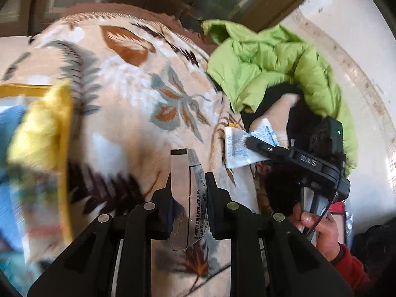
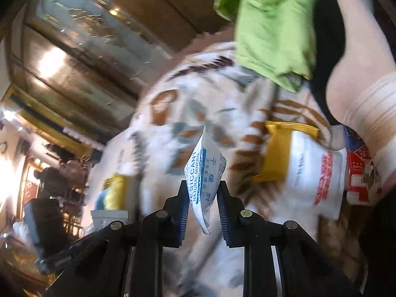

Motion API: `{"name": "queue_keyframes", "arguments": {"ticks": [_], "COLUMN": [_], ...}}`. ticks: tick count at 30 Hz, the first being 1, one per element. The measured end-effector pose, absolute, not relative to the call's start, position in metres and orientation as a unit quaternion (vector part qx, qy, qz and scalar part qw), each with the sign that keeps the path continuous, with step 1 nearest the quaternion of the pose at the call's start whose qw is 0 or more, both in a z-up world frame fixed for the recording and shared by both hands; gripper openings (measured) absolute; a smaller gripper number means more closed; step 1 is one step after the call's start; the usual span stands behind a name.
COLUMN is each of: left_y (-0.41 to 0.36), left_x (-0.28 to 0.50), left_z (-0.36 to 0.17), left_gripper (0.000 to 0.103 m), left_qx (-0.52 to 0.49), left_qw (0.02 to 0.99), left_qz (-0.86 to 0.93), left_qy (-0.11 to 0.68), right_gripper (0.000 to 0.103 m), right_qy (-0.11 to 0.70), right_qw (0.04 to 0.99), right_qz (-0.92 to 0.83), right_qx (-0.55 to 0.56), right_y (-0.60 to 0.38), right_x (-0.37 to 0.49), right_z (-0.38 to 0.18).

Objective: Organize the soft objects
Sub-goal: 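Carry the green-printed packet and desiccant packet over the box with both tools, then open both tools to drop the packets into the box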

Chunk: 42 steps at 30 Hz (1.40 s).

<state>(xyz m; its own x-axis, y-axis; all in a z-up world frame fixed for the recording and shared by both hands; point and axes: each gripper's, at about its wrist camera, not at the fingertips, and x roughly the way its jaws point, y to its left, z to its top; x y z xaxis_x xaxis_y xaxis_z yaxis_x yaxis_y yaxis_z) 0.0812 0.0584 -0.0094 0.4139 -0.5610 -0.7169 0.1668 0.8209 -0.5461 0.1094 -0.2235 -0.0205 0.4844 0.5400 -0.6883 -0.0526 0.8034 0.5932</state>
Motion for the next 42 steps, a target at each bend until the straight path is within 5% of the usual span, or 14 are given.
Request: {"name": "queue_keyframes", "arguments": {"ticks": [10, 22, 25, 26, 27, 29, 34, 42], "left_y": [0.164, 0.213, 0.216, 0.217, 0.218, 0.219, 0.212, 0.166], "left_x": [0.029, 0.007, 0.006, 0.006, 0.006, 0.005, 0.002, 0.007], "left_z": [0.033, 0.003, -0.004, -0.005, -0.006, -0.003, 0.018, 0.029], "left_gripper": [0.019, 0.019, 0.021, 0.034, 0.056, 0.07, 0.07, 0.072], "left_qx": [-0.151, -0.126, -0.13, -0.136, -0.139, -0.149, -0.156, -0.149], "left_qw": [0.869, 0.86, 0.857, 0.857, 0.857, 0.861, 0.876, 0.876], "left_qz": [-0.088, 0.002, 0.006, 0.006, 0.008, 0.011, 0.018, -0.032], "left_qy": [0.463, 0.495, 0.499, 0.498, 0.497, 0.486, 0.457, 0.458], "right_gripper": [0.026, 0.028, 0.056, 0.073, 0.08, 0.09, 0.103, 0.103], "right_qy": [0.5, 0.589, 0.595, 0.592, 0.588, 0.577, 0.534, 0.446], "right_qw": [0.745, 0.653, 0.672, 0.675, 0.676, 0.685, 0.752, 0.872], "right_qz": [0.355, 0.439, 0.416, 0.416, 0.417, 0.412, 0.355, 0.197], "right_qx": [0.263, 0.183, 0.144, 0.146, 0.153, 0.166, 0.148, 0.037], "right_y": [-0.092, 0.082, 0.089, 0.087, 0.084, 0.073, 0.027, -0.054], "right_x": [0.089, 0.087, 0.083, 0.081, 0.08, 0.075, 0.067, 0.053], "right_z": [0.007, -0.032, -0.04, -0.039, -0.038, -0.03, -0.002, 0.036]}}
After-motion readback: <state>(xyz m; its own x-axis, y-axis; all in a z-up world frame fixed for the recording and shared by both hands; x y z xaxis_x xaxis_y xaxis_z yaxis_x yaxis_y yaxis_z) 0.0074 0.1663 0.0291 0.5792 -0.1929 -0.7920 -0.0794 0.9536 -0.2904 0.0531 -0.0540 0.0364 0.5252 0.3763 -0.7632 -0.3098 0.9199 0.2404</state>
